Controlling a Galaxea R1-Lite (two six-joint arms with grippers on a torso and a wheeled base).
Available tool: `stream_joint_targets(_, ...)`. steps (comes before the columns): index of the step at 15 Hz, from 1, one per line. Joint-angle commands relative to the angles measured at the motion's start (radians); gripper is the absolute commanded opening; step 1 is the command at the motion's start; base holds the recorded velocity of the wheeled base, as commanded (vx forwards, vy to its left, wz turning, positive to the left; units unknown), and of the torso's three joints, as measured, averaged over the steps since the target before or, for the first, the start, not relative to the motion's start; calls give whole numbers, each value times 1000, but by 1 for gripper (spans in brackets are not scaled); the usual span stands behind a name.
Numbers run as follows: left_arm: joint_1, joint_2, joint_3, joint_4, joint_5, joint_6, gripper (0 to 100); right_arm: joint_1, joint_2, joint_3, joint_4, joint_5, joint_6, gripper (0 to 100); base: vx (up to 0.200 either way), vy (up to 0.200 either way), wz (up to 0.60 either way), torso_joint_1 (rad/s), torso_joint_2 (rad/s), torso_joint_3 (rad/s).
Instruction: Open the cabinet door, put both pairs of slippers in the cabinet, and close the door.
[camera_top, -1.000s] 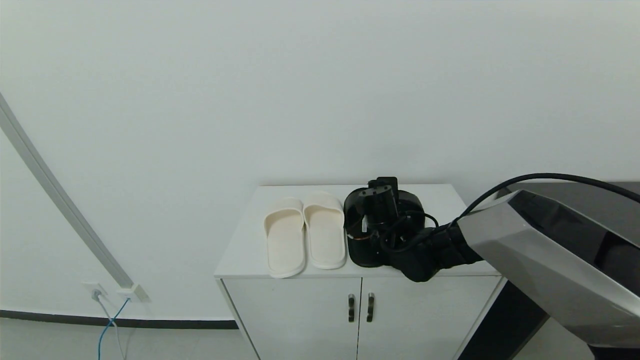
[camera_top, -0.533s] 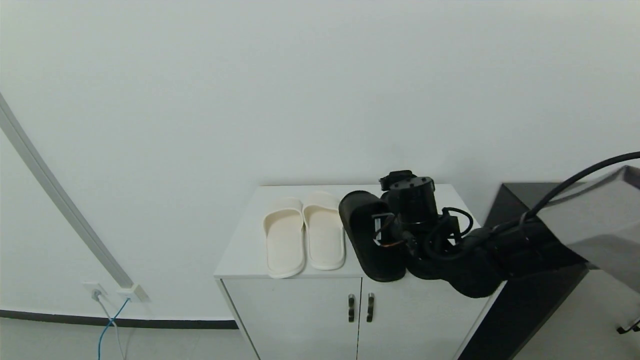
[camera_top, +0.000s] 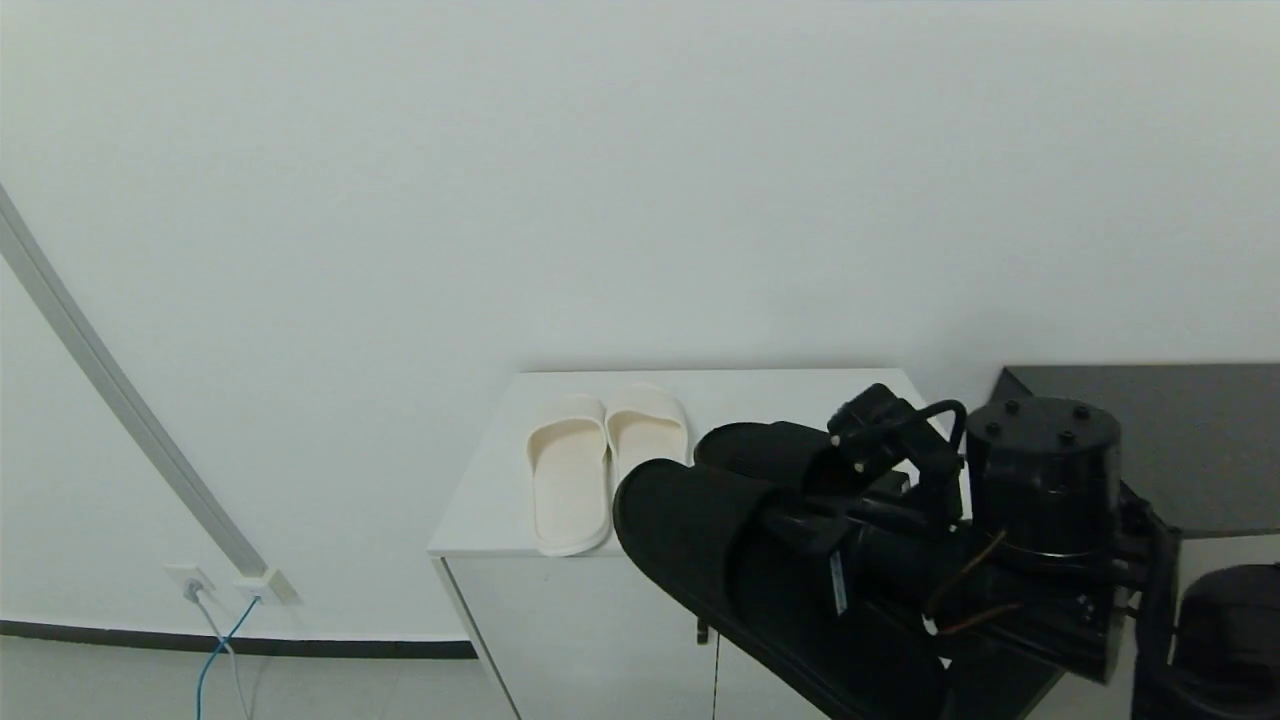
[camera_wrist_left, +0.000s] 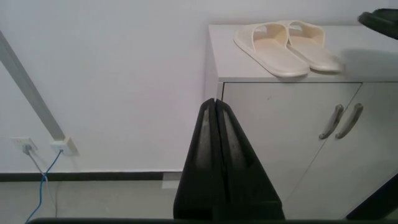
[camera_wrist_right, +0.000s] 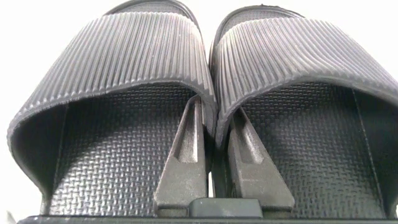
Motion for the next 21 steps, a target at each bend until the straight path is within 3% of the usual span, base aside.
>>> stream_joint_targets(1,0,2,0,0,-1,0,0,4,-100,101,-57,68,-48,0,0,0,0,0,0,0)
stream_joint_targets(3,0,2,0,0,-1,0,0,-5,-100,162,-149,100,-99,0,0,0,0,0,0,0)
stream_joint_targets(8,0,2,0,0,1,0,0,-7,-83,153,-150,103,-97,0,0,0,0,0,0,0)
stream_joint_targets(15,0,2,0,0,1,-2,0,-5,-81,156,-147,103,-94,0,-200,0,0,4,4,0)
stream_joint_targets(21,0,2,0,0,1,-5,0,-7,-78,167,-149,105,-91,0,0,0,0,0,0,0)
